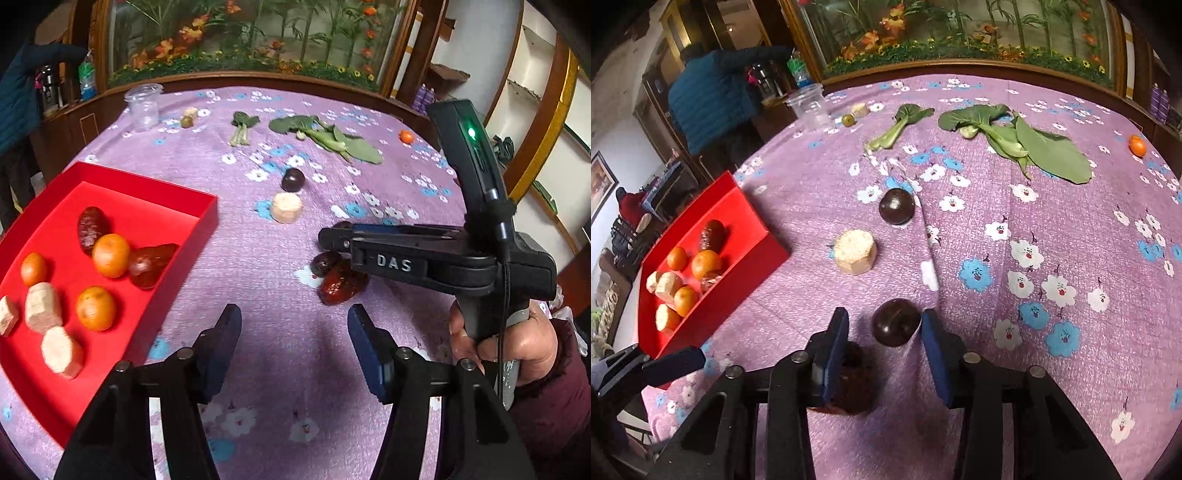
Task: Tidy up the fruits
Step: 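Move both tools back toward the remaining fruit on the cloth, then grasp a red date with the left tool while the right tool grasps a dark plum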
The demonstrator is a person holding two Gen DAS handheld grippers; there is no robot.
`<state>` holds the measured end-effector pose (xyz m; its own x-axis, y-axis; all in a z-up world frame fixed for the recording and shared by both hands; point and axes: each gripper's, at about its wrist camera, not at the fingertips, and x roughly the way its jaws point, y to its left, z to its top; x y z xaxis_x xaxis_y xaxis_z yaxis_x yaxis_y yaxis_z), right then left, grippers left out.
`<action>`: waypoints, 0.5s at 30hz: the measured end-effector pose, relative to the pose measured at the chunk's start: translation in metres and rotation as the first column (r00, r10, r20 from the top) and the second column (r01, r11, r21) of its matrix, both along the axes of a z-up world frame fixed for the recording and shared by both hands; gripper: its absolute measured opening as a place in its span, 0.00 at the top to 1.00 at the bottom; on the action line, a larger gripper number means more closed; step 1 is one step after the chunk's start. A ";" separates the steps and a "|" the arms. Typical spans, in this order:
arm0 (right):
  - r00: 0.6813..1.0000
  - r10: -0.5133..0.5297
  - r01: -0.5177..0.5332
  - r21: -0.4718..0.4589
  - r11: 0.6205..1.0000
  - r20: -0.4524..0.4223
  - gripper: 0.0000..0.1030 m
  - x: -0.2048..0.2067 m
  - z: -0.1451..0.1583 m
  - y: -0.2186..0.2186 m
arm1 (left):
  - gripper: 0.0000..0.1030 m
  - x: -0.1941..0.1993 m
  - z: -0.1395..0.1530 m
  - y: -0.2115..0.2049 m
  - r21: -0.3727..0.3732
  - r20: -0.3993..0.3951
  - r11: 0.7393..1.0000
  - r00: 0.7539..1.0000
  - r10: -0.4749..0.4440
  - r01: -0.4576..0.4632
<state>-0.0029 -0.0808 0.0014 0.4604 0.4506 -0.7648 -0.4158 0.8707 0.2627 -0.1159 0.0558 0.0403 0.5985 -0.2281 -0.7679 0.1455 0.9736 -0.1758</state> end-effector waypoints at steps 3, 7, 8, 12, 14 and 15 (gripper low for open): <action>1.000 -0.004 0.004 0.009 1.000 -0.002 0.72 0.003 0.000 -0.005 | 0.43 0.011 -0.007 -0.008 0.005 -0.022 1.000 0.999 -0.027 0.027; 1.000 -0.015 0.015 0.040 0.999 -0.010 0.72 0.005 0.000 -0.015 | 0.43 0.026 -0.013 -0.019 0.015 -0.037 0.998 0.998 -0.057 0.057; 1.000 -0.015 0.016 0.048 0.999 -0.011 0.72 0.005 0.001 -0.017 | 0.43 0.029 -0.015 -0.023 0.018 -0.039 0.998 0.997 -0.064 0.065; 1.000 -0.018 0.018 0.073 0.997 0.002 0.72 0.002 0.006 -0.023 | 0.50 0.041 -0.020 -0.037 0.028 -0.045 0.994 0.994 -0.103 0.105; 1.000 -0.020 0.020 0.086 0.996 0.004 0.72 0.001 0.008 -0.025 | 0.51 0.047 -0.023 -0.044 0.034 -0.051 0.992 0.991 -0.123 0.125; 1.000 -0.021 0.020 0.094 0.995 0.003 0.72 0.000 0.008 -0.026 | 0.54 0.048 -0.024 -0.048 0.038 -0.050 0.990 0.990 -0.132 0.134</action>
<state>-0.0028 -0.1065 0.0096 0.4730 0.5105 -0.7180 -0.3994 0.8507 0.3418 -0.0675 0.0082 0.0163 0.5277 -0.2708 -0.8051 0.2663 0.9528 -0.1459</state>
